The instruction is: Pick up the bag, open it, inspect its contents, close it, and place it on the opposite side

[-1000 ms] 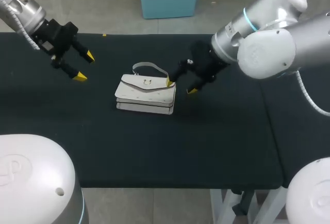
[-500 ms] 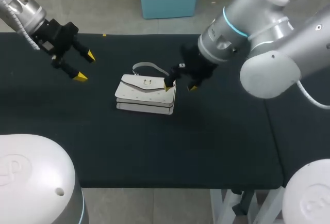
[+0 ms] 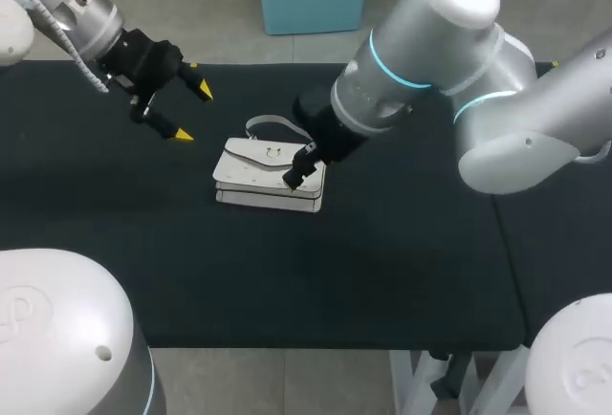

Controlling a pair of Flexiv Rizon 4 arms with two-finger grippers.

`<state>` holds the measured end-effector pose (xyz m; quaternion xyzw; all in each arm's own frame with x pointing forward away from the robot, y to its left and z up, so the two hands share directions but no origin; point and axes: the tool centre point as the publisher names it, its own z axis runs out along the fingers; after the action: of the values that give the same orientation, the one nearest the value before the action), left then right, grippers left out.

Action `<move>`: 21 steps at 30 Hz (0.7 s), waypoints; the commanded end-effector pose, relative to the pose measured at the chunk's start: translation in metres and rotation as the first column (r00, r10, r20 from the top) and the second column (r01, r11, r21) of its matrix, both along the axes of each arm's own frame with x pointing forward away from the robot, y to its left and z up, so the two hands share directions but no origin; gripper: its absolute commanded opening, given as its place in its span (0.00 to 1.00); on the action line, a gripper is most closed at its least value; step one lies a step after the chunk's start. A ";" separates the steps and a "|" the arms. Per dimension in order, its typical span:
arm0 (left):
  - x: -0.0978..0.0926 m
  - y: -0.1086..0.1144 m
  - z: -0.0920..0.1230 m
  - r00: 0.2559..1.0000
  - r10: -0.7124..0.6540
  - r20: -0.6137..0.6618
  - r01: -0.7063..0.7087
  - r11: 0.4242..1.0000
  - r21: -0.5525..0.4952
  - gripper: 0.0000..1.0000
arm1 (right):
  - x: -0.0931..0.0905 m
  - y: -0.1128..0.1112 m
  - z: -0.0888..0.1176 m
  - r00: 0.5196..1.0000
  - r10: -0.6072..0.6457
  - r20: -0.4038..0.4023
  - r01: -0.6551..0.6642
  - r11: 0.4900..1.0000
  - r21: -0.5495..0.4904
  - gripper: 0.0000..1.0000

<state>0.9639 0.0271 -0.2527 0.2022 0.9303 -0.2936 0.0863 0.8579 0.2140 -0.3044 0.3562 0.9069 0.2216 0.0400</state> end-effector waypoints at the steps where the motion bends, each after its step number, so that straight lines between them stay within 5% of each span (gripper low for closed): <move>1: -0.005 -0.004 -0.006 0.998 0.018 0.061 -0.016 0.999 -0.042 1.00 | -0.009 0.007 -0.013 0.917 0.144 0.371 -0.028 0.954 -0.300 1.00; 5: -0.003 -0.011 -0.010 0.988 0.057 0.143 -0.043 0.994 -0.097 1.00 | -0.018 0.008 -0.022 0.844 0.199 0.498 0.002 0.928 -0.373 1.00; 19: 0.004 -0.020 -0.017 0.991 0.032 0.134 -0.019 0.995 -0.099 1.00 | -0.016 0.007 -0.028 0.841 0.201 0.503 0.019 0.917 -0.397 1.00; 21: 0.005 -0.024 -0.022 0.989 0.004 0.146 0.013 0.994 -0.113 1.00 | -0.016 0.014 -0.033 0.803 0.261 0.536 -0.008 0.903 -0.429 1.00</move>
<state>0.9640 0.0065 -0.2642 0.2128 0.9093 -0.3196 0.1602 0.8435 0.2199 -0.3294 0.1882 0.9368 0.1556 0.2504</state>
